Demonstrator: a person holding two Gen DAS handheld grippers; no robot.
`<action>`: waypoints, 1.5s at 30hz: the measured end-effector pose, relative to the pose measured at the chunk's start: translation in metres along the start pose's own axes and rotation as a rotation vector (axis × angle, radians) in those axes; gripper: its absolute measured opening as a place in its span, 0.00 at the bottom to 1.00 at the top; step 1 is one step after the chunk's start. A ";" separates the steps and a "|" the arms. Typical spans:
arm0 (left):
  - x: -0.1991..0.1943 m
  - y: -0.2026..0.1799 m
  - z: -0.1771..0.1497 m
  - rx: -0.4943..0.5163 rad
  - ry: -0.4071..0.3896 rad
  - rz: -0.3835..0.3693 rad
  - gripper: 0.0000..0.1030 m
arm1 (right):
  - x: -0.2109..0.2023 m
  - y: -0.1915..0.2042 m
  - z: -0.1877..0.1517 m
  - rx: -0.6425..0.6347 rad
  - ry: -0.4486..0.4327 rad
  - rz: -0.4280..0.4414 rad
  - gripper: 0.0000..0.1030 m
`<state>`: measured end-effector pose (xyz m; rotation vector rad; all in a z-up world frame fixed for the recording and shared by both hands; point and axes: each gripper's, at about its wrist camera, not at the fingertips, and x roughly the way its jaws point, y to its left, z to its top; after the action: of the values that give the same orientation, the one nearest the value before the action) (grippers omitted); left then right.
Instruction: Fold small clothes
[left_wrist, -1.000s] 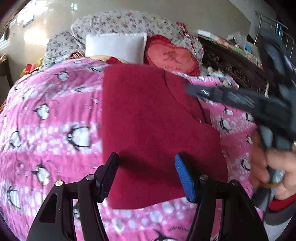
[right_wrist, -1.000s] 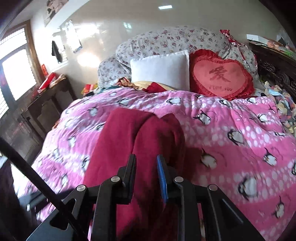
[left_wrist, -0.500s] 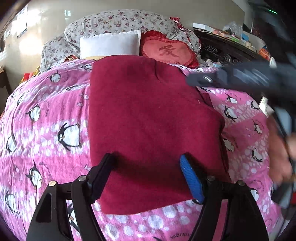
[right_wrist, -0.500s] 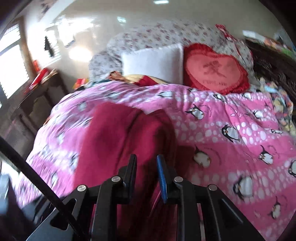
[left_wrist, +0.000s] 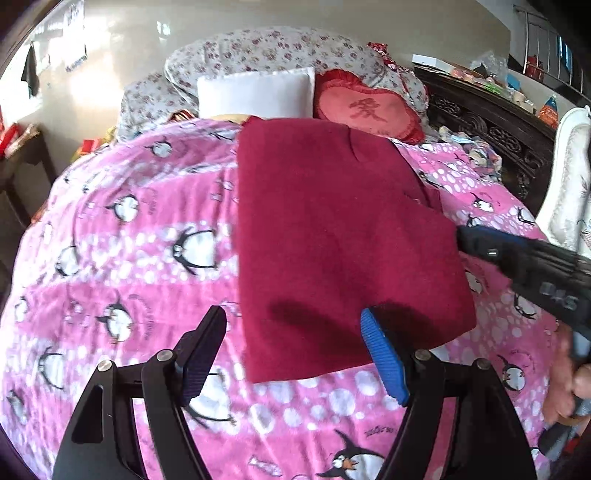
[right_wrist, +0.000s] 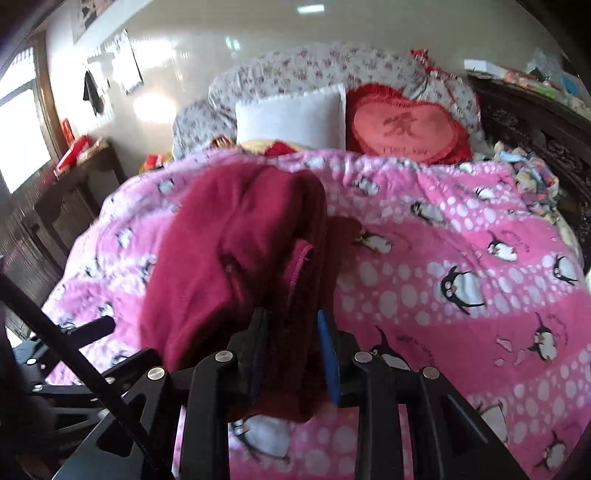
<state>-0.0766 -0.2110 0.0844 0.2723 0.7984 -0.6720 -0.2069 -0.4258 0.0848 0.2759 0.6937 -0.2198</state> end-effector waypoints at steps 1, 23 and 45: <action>-0.002 0.001 -0.001 -0.004 -0.002 0.003 0.72 | -0.006 0.004 -0.001 -0.005 -0.013 0.008 0.31; -0.026 0.021 -0.017 -0.050 -0.025 0.121 0.73 | 0.034 0.025 -0.019 0.023 0.039 0.002 0.12; -0.039 0.039 -0.025 -0.160 -0.035 0.054 0.83 | -0.032 0.028 -0.034 0.098 -0.089 -0.017 0.86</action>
<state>-0.0848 -0.1519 0.0949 0.1360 0.8039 -0.5569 -0.2430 -0.3852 0.0855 0.3518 0.5984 -0.2816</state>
